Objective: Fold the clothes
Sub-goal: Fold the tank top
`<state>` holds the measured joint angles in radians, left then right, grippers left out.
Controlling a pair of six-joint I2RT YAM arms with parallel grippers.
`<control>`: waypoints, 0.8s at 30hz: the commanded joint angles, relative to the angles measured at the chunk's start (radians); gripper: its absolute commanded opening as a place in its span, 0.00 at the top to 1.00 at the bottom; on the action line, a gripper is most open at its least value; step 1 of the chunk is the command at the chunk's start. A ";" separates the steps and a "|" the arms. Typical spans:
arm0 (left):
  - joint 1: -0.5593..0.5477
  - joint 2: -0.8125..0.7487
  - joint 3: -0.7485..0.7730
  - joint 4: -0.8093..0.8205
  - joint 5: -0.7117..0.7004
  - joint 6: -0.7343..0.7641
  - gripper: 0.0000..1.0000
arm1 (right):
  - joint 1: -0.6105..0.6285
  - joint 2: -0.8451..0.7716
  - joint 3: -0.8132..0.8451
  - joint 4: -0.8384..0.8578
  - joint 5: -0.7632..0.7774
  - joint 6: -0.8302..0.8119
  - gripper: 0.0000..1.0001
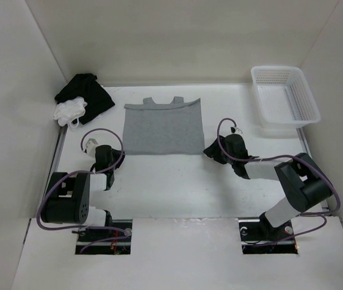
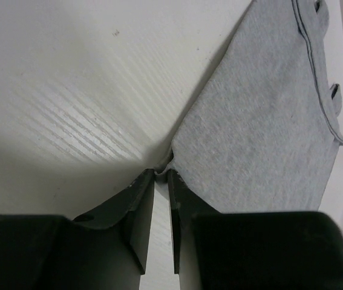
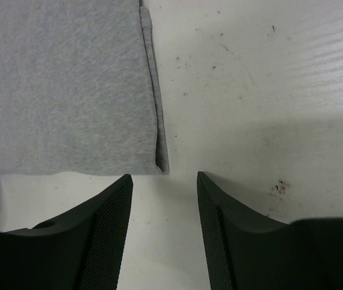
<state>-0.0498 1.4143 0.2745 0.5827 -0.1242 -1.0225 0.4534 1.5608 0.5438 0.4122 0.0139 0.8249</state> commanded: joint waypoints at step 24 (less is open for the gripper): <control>-0.064 -0.507 0.057 -0.223 0.009 0.024 1.00 | 0.030 -0.293 0.006 -0.119 0.023 -0.001 1.00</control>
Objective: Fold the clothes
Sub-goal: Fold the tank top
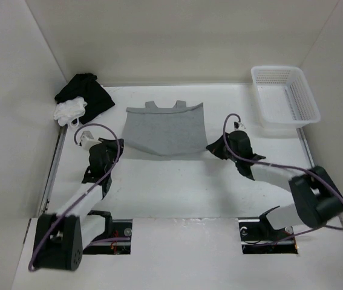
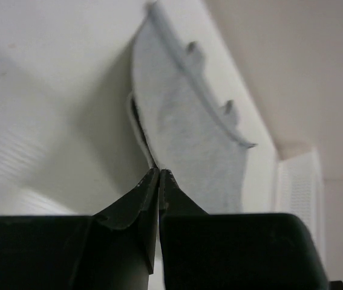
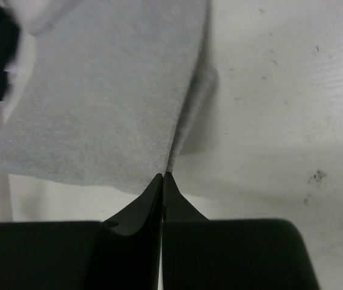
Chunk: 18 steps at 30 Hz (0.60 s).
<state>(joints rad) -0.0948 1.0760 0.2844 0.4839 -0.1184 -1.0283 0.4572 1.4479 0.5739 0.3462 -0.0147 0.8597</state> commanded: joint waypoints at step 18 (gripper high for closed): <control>-0.144 -0.860 0.466 -0.900 -0.078 0.198 1.00 | 0.724 -0.953 0.351 -0.941 0.754 -0.097 0.98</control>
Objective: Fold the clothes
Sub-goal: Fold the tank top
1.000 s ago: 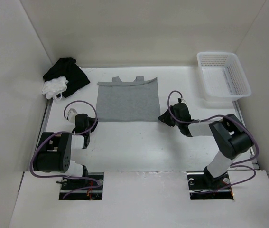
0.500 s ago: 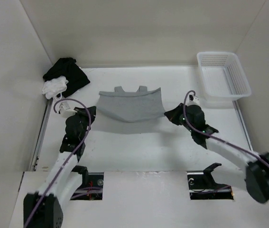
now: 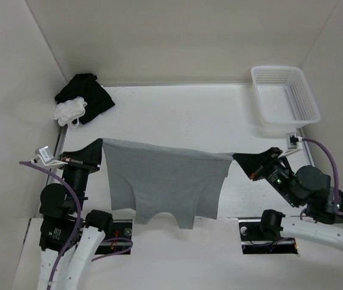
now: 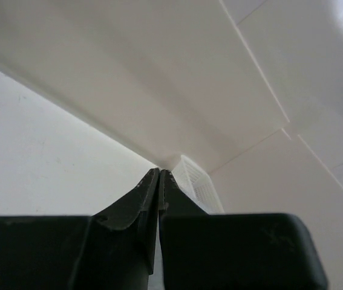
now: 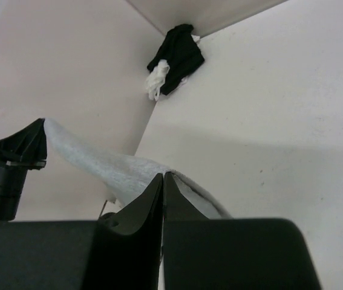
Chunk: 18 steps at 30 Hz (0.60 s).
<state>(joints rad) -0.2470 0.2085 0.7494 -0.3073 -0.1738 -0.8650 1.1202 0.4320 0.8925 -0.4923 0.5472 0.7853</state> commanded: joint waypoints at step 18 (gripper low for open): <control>0.074 1.178 0.002 0.686 -0.095 0.009 1.00 | -0.828 1.227 0.169 0.675 -0.661 -0.100 0.99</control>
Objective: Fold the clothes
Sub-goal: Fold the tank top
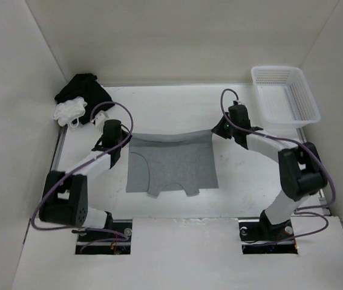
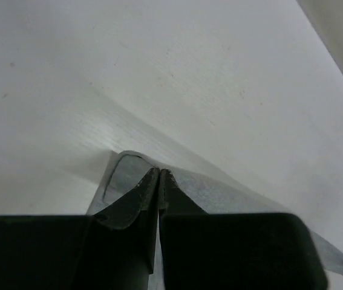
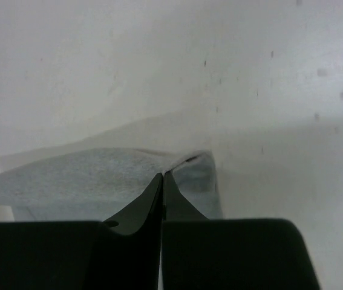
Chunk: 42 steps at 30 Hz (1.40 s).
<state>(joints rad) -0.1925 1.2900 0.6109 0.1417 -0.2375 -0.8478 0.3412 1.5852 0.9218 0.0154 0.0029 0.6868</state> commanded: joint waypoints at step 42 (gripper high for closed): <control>0.107 -0.696 -0.451 -0.226 0.106 -0.040 0.96 | 0.169 -0.485 -0.590 0.060 0.025 0.186 0.96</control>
<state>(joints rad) -0.1188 0.6056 0.1623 -0.0662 -0.1200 -0.8837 0.4808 1.1252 0.3355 0.0875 -0.0124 0.8356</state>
